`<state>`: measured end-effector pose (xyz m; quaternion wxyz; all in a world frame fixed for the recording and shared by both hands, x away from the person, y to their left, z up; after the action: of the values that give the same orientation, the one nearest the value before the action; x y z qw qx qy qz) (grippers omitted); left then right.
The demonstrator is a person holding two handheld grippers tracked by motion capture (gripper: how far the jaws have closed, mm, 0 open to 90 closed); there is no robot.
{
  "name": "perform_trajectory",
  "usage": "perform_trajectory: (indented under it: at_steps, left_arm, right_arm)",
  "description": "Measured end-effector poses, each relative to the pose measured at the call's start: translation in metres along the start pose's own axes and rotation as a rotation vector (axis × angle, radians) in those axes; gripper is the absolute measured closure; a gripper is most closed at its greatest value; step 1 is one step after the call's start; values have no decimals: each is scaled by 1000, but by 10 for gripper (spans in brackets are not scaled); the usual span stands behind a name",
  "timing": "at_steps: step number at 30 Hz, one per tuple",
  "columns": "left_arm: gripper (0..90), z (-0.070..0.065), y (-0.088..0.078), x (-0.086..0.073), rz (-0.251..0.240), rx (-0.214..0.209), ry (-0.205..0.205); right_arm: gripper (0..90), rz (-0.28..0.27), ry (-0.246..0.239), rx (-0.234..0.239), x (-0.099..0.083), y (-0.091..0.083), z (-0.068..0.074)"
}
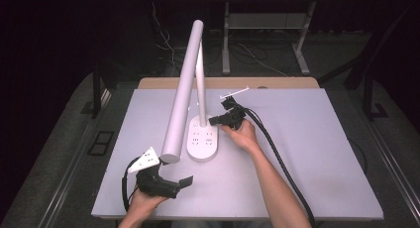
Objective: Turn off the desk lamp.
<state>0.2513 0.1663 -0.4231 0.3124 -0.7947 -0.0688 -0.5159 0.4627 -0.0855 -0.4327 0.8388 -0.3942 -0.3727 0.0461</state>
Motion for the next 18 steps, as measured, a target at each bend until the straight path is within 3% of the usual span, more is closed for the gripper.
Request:
perform_trajectory:
  at_steps: [3,18]
  left_arm:
    - [0,0,0,0,1,0,1]
    - [0,0,1,0,2,-1,-1]
  right_arm:
    - [900,-12,5,27,-1,3,-2]
    - [900,-8,-5,1,-1,3,0]
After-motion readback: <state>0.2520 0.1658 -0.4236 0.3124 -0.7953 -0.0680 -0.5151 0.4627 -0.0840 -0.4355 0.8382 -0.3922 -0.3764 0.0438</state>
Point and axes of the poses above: each handheld gripper's, and its own axes: y roughly forward along the jaws, x roughly out of its top, z roughly to its left, the point moved 1 cm from there along y, roughly forward along the jaws, and after that the axes turned 5 degrees about z, right-handed, at the moved point
